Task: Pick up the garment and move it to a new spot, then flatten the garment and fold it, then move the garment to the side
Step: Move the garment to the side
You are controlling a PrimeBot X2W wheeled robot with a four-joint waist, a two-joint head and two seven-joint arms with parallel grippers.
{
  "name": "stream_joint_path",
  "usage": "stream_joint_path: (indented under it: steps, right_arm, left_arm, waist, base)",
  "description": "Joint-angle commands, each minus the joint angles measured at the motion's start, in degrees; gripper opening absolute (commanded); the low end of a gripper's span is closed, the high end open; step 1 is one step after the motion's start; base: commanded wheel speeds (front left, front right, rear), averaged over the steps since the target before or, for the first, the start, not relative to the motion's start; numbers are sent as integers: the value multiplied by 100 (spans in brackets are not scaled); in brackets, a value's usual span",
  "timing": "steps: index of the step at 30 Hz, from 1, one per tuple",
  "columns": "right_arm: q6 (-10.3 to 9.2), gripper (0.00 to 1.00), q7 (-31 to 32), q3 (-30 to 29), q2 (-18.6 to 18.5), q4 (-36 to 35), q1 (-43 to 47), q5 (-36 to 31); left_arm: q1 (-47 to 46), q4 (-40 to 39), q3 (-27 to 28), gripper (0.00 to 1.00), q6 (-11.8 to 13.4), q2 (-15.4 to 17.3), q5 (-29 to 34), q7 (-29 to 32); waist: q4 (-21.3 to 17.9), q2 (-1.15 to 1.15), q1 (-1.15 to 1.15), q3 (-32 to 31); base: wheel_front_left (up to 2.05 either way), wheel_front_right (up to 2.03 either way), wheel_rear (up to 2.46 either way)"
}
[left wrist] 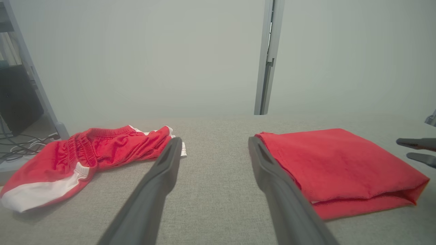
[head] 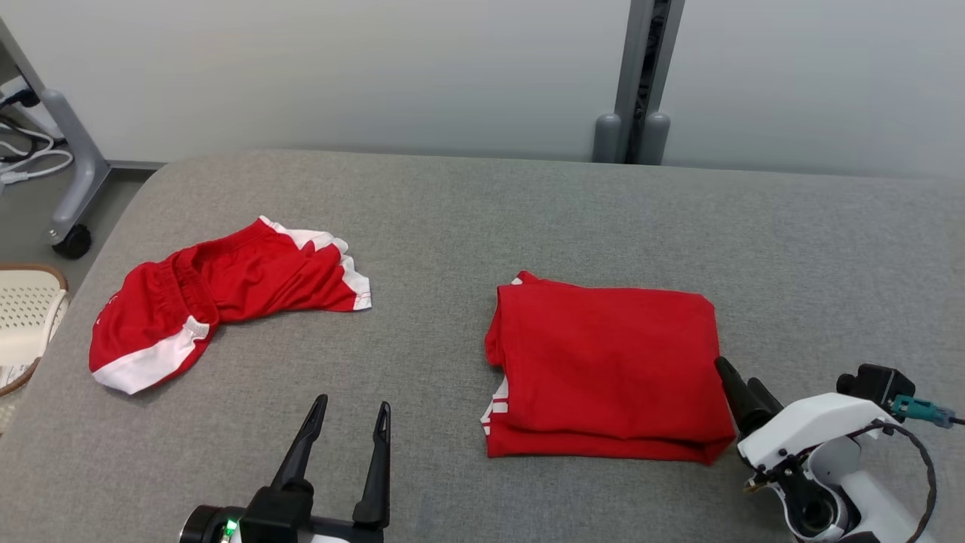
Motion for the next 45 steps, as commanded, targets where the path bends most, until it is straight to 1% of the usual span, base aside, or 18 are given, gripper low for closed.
stream_joint_path:
  steps: [1, 3, 6, 10, 16, 17, 18, 19, 26, 31, 36, 43, 44, 45]
  right_arm:
    - [3, 100, 53, -11, -41, 3, -56, 106]
    - [3, 100, 176, -36, -124, 28, -161, 464]
    - [3, 100, 199, -19, -299, 175, -281, 719]
    - [3, 100, 470, 49, -371, 384, -426, 1074]
    - [3, 100, 835, 287, -402, 427, -450, 1420]
    - [3, 86, 858, 340, -407, 407, -450, 1447]
    - [2, 47, 845, 377, -424, 388, -448, 1467]
    - [3, 0, 799, 458, -455, 356, -441, 1491]
    - [3, 0, 372, 717, -673, 167, -484, 1440]
    - [3, 0, 6, 982, -815, 37, -578, 1307]
    - [3, 0, -285, 1248, -870, -73, -660, 1249]
    - [3, 0, -670, 1660, -876, -161, -740, 1191]
    - [3, 0, -670, 1660, -876, -161, -740, 1191]
    - [3, 0, -731, 1739, -871, -161, -765, 1146]
  left_arm:
    - [-94, -17, -6, 100, -15, 20, 28, -27]
    - [-143, -50, -38, 100, -12, 21, -80, -27]
    - [-232, -86, -114, 100, -8, 19, -101, -27]
    - [-323, -108, -167, 100, 23, 21, -119, -27]
    - [-448, -91, -205, 100, 47, 20, -78, -27]
    - [-471, -89, -207, 100, 50, 20, -73, -27]
    - [-485, -89, -209, 100, 57, 20, -66, -27]
    - [-482, -85, -221, 100, 61, 20, -62, -27]
    - [-445, -90, -208, 100, 117, 20, -30, -27]
    - [-473, -147, -180, 100, 130, 20, 30, -27]
    - [-532, -194, -143, 100, 75, 20, 84, -27]
    - [-618, -197, -87, 100, -6, 20, 214, -27]
    - [-618, -197, -87, 100, -6, 20, 214, -27]
    - [-631, -197, -70, 100, -11, 21, 236, -27]
  waist:
    - [87, 0, 0, 87]
    - [165, 0, 0, 171]
    - [262, 0, 0, 291]
    - [350, 0, 0, 446]
    - [417, 0, 0, 556]
    - [425, 0, 0, 564]
    - [432, 0, 0, 569]
    - [439, 0, 0, 568]
    - [391, 0, 0, 538]
    - [190, 0, 0, 558]
    - [-207, 0, 0, 634]
    - [-962, 0, 0, 695]
    - [-962, 0, 0, 695]
    - [-1078, 0, 0, 696]
  base:
    - [0, 0, 0]
    - [0, 0, 0]
    - [0, 0, 0]
    - [0, 0, 0]
    - [0, 0, 0]
    - [0, 0, 0]
    - [0, 0, 0]
    - [0, 0, 0]
    - [0, 0, 0]
    - [0, 0, 0]
    - [0, 0, 0]
    - [0, 0, 0]
    - [0, 0, 0]
    - [0, 0, 0]
